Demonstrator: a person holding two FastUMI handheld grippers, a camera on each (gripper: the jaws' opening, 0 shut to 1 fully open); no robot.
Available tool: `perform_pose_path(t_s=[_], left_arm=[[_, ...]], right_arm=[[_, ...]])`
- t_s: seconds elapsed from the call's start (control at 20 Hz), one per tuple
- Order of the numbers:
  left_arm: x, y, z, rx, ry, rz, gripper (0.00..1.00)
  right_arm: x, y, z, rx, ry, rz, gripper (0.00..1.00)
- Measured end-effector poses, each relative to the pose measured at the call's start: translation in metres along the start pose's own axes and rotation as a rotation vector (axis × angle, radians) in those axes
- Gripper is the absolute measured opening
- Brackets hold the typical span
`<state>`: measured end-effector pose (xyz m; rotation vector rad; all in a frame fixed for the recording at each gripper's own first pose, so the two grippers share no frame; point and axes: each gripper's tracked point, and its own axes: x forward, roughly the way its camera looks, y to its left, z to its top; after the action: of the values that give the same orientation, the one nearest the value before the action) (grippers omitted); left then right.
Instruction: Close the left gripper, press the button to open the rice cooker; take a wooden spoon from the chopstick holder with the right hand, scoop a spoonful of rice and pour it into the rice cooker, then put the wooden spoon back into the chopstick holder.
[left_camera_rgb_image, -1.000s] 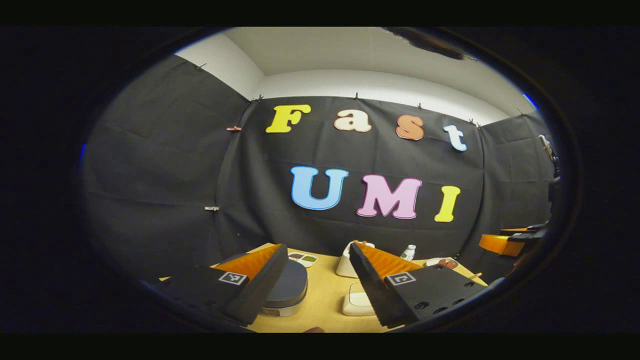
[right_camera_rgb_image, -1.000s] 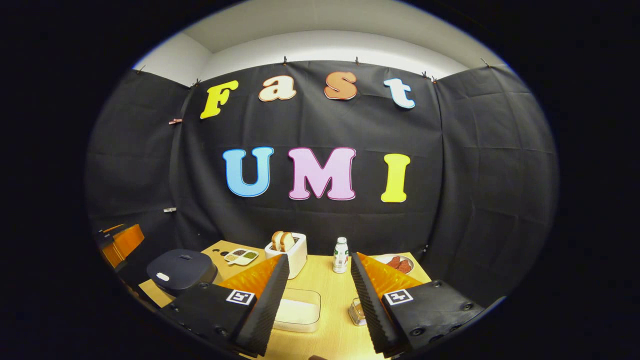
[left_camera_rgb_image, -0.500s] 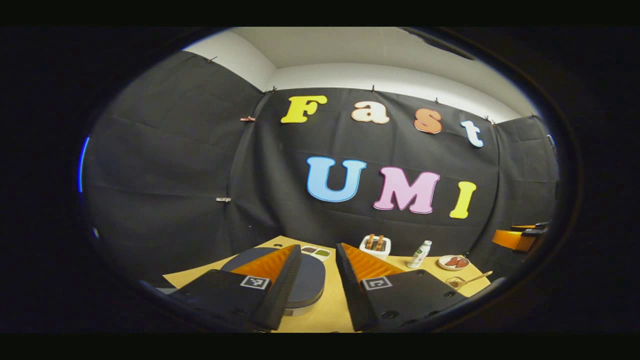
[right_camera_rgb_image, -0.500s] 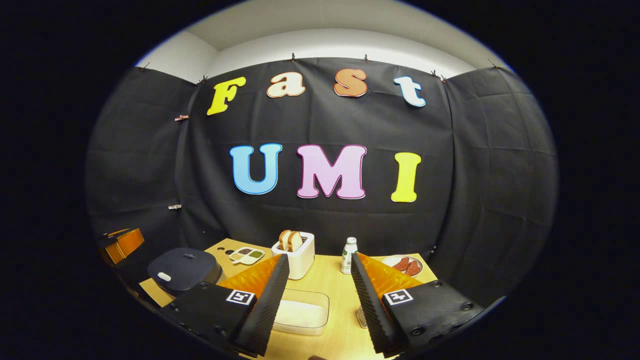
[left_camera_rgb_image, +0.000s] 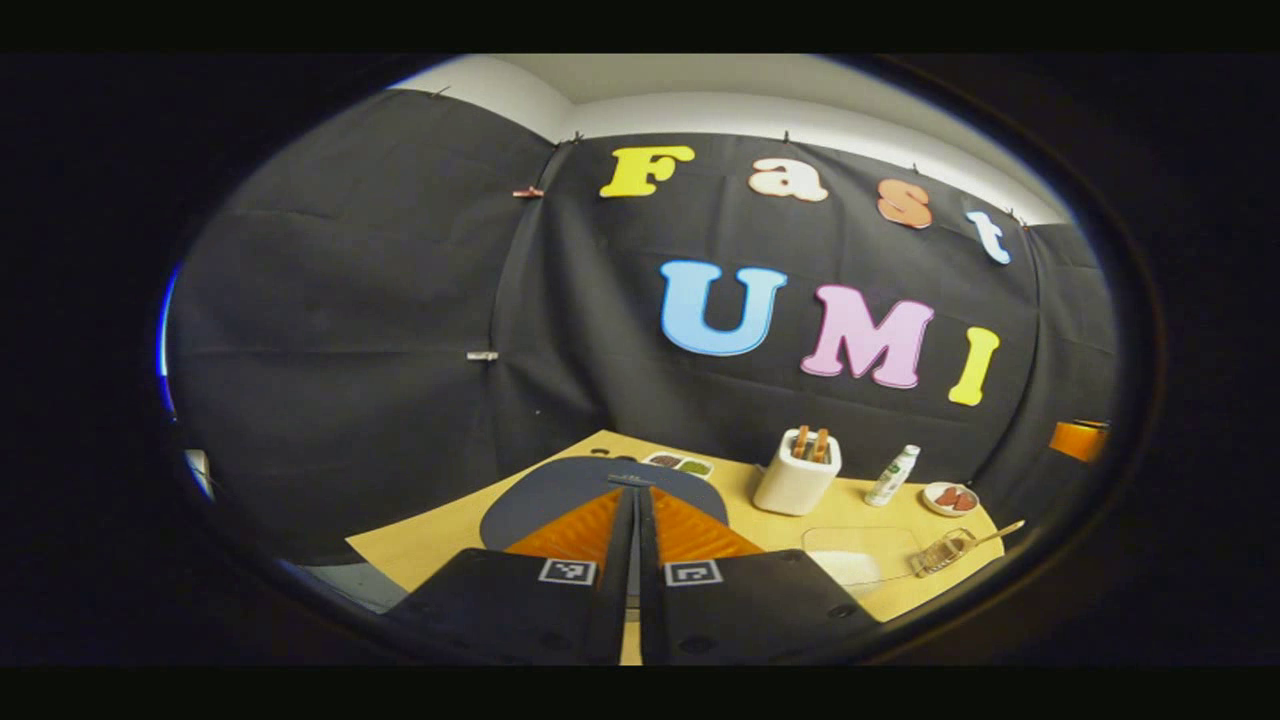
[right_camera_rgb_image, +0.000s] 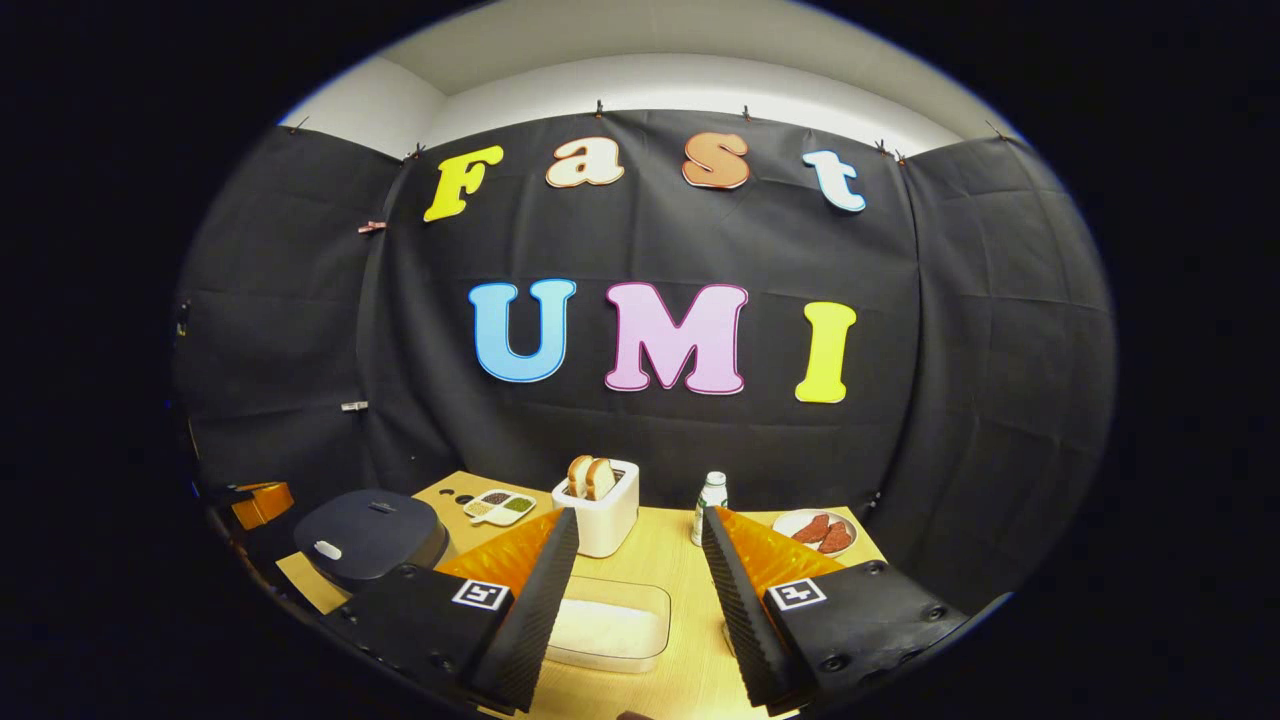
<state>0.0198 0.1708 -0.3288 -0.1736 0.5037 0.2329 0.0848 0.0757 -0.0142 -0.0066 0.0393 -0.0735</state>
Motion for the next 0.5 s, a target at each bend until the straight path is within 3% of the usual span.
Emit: perform_pose_path(t_s=[0.05, 0.1, 0.3, 0.5], left_arm=[[0.006, 0.001, -0.007, 0.005, 0.020, -0.007, 0.02], [0.012, 0.003, -0.014, 0.016, 0.045, -0.011, 0.08], [0.033, 0.013, -0.043, 0.001, 0.140, -0.006, 0.04], [0.042, 0.018, -0.067, 0.001, 0.211, 0.000, 0.08]], right_arm=[[0.001, 0.001, -0.002, -0.001, 0.004, 0.000, 0.78], [0.002, 0.002, -0.002, -0.002, 0.008, 0.001, 0.78], [0.005, 0.004, -0.008, -0.005, 0.019, 0.000, 0.78], [0.010, 0.002, -0.011, -0.004, 0.030, -0.005, 0.78]])
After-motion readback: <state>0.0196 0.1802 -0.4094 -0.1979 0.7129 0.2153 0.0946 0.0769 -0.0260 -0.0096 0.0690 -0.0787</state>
